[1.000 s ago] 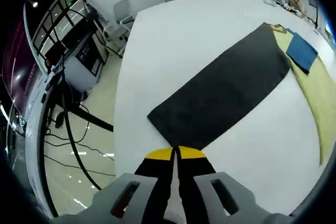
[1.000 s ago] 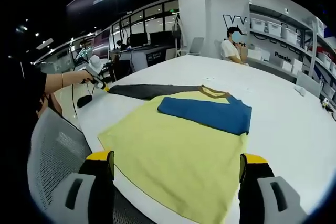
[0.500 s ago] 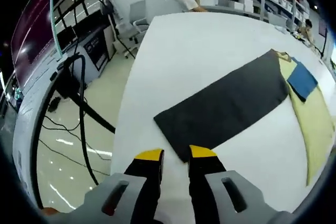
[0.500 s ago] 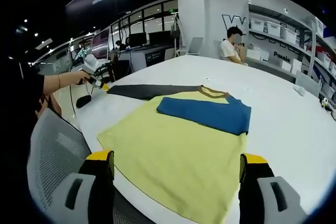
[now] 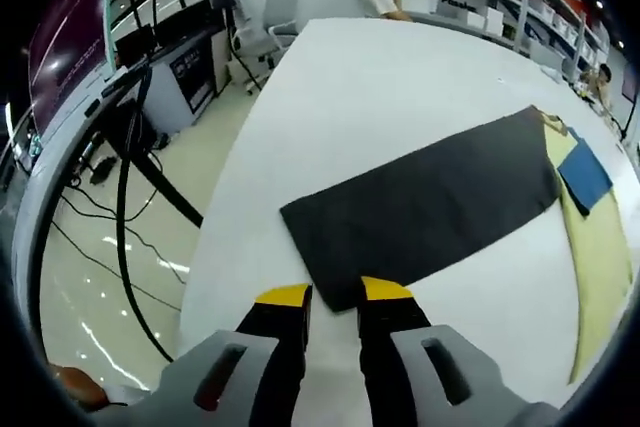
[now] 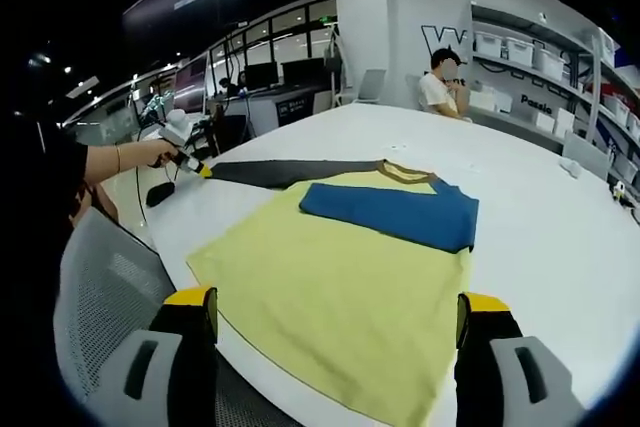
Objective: Fold the garment on the visible template until the final outline fits inside the template.
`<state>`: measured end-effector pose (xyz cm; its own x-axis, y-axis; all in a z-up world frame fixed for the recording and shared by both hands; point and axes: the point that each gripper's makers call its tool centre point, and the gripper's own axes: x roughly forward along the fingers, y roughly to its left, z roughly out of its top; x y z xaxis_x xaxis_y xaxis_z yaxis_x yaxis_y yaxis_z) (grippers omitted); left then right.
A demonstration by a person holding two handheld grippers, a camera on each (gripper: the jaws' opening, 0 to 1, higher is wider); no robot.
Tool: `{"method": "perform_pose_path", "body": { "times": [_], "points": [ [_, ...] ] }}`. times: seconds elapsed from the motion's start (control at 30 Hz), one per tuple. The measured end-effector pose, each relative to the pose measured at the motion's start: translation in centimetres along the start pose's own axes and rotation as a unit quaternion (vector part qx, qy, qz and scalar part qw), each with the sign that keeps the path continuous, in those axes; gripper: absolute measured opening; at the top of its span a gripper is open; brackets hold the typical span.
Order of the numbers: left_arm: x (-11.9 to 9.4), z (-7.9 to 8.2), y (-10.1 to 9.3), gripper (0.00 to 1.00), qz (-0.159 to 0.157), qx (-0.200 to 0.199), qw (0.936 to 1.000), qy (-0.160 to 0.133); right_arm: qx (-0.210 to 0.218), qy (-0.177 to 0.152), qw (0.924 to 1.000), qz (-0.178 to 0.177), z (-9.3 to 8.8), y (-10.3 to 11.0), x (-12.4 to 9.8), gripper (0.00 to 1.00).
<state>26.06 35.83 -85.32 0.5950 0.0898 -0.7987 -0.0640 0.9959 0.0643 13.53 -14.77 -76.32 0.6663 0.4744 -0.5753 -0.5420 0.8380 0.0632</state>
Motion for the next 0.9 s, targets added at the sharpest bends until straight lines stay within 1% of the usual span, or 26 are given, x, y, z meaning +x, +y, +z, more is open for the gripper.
{"method": "perform_pose_path", "body": {
  "times": [0.07, 0.17, 0.27, 0.33, 0.4, 0.43, 0.57, 0.67, 0.7, 0.73, 0.77, 0.9],
  "points": [
    [0.0, 0.0, 0.0, 0.23, 0.0, -0.003, 1.0, 0.001, 0.0, 0.001, 1.0, 0.0, 0.0, 0.0, 0.0, 0.99],
    [0.0, -0.1, -0.2, 0.2, -0.002, -0.018, 0.9998, 0.002, 0.0, 0.005, 1.0, 0.003, -0.1, 0.1, 0.2, 0.99],
    [0.0, 0.0, -0.2, 0.21, 0.0, -0.023, 0.9997, 0.002, 0.001, 0.007, 1.0, 0.005, -0.1, 0.2, 0.2, 0.99],
    [0.0, 0.0, -0.1, 0.21, 0.001, -0.036, 0.9994, 0.004, 0.006, 0.003, 0.9999, 0.01, 0.0, 0.3, 0.2, 0.99],
    [0.0, -0.1, -0.1, 0.21, 0.001, -0.04, 0.9992, 0.003, 0.008, -0.002, 0.9999, 0.011, 0.2, 0.3, 0.0, 0.99],
    [0.1, -0.1, -0.1, 0.21, 0.002, -0.049, 0.9988, 0.003, 0.01, -0.005, 0.9999, 0.012, 0.2, 0.3, 0.0, 0.99],
    [0.1, -0.1, -0.2, 0.18, 0.003, -0.068, 0.9977, -0.003, 0.014, -0.01, 0.9998, 0.012, 0.3, 0.3, -0.2, 0.99],
    [0.1, -0.1, -0.3, 0.13, 0.003, -0.074, 0.9972, -0.009, 0.011, -0.006, 0.9999, 0.009, 0.1, 0.2, -0.2, 0.99],
    [0.3, 0.0, -0.7, 0.11, -0.004, -0.075, 0.9971, -0.011, 0.011, -0.006, 0.9999, 0.009, 0.1, 0.2, -0.2, 0.99],
    [0.3, -0.1, -0.9, 0.1, -0.009, -0.075, 0.9971, -0.008, 0.011, -0.006, 0.9999, 0.008, 0.1, 0.2, -0.2, 0.99],
    [0.5, -0.1, -1.0, 0.1, -0.005, -0.074, 0.9972, -0.007, 0.011, -0.007, 0.9999, 0.008, 0.2, 0.2, -0.2, 0.99],
    [0.8, 0.1, -1.2, 0.1, -0.008, -0.072, 0.9974, -0.004, 0.01, -0.008, 0.9999, 0.007, 0.4, 0.2, -0.3, 0.99]
  ]
}}
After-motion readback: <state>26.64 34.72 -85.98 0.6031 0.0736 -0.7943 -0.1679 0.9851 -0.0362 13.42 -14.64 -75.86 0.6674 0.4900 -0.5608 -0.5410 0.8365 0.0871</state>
